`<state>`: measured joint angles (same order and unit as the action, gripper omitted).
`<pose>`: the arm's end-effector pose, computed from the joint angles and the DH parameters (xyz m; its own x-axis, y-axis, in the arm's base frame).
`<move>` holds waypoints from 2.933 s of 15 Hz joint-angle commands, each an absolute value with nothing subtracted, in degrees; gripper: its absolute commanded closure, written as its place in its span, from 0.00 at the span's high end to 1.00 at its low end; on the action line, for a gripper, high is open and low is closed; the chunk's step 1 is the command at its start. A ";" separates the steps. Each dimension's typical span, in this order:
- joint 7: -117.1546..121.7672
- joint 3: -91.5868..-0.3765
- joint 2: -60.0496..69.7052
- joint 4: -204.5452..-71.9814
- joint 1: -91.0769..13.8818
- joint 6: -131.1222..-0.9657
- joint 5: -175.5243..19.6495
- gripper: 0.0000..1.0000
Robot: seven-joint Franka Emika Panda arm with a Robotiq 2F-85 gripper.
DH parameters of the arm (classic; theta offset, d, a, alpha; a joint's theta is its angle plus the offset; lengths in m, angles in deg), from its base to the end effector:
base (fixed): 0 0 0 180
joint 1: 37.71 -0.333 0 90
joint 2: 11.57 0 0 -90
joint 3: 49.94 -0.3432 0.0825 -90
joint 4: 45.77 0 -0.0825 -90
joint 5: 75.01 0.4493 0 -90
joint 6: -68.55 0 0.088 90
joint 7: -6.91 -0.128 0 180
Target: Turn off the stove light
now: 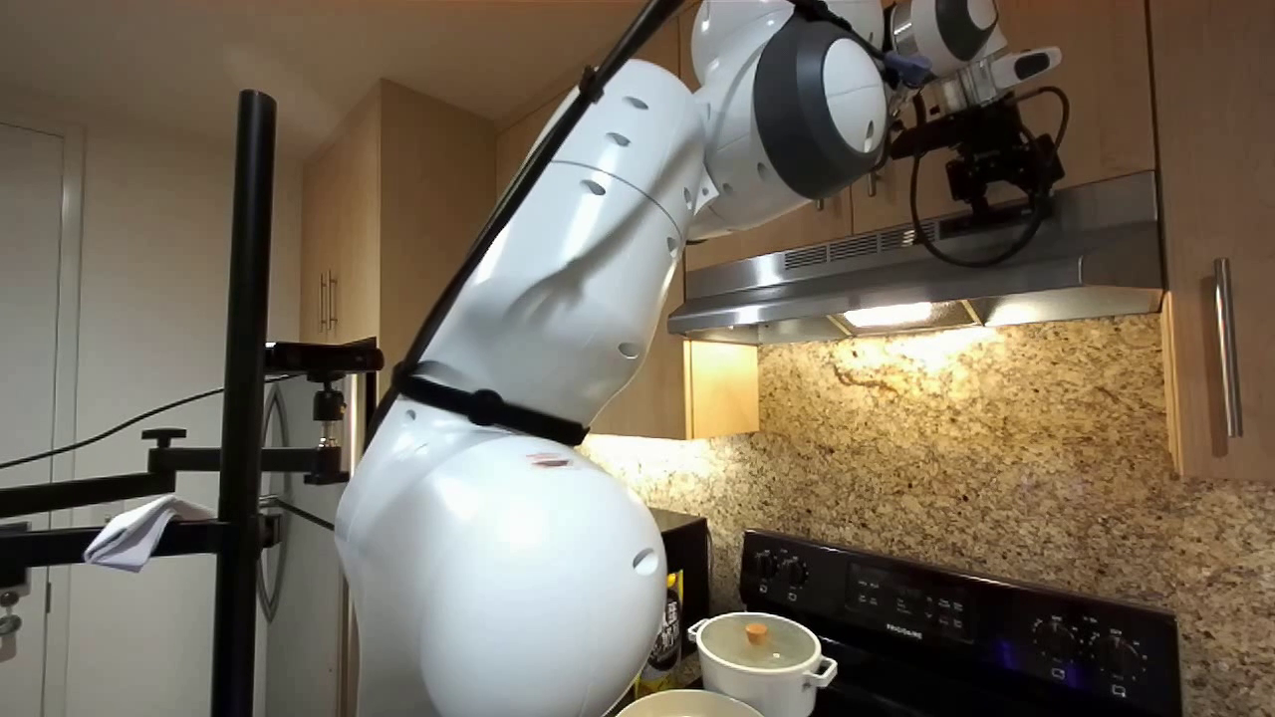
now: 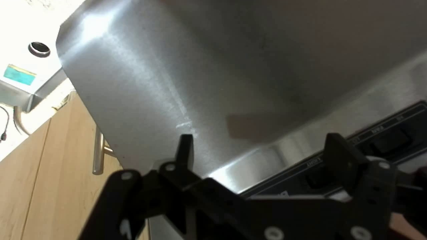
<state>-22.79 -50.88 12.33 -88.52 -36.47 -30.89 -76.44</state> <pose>0.7375 -0.0108 0.8073 0.7220 -0.4997 0.4785 -0.4309 -0.8659 -0.2542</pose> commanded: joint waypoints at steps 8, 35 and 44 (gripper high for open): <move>-22.08 -51.20 16.96 -80.67 -35.68 -29.58 -75.40 1.00; -22.26 -52.38 17.34 -77.78 -31.59 -24.01 -71.65 1.00; -19.98 -54.08 10.80 -80.47 -34.68 -16.21 -72.65 1.00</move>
